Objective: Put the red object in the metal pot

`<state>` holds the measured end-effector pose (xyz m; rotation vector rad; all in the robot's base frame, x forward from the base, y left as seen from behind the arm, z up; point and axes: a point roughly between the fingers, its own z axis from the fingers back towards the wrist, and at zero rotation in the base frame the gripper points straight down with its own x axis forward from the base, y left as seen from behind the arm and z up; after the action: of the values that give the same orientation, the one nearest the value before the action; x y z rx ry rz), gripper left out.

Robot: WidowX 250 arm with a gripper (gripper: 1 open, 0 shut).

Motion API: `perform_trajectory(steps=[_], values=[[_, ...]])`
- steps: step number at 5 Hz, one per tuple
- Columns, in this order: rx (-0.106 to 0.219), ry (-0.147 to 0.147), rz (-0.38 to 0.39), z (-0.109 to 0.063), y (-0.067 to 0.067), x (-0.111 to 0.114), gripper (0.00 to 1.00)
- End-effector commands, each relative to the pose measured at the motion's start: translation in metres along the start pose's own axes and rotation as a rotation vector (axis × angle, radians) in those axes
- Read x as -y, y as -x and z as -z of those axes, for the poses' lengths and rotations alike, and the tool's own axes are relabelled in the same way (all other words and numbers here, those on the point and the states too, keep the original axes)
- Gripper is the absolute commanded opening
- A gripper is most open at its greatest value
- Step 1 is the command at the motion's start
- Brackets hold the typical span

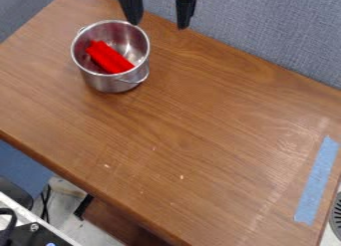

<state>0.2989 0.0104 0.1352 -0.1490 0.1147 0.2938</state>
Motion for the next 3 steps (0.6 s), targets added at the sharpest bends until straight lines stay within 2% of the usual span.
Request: perform_trajectory(steps=[1,2,3], values=[[0.043,-0.005,0.059,-0.008,-0.026,0.008,1.00],[0.034,-0.038,0.127,0.005,-0.047,0.020,1.00],[0.027,-0.068,0.283,0.001,-0.078,0.044,1.00]])
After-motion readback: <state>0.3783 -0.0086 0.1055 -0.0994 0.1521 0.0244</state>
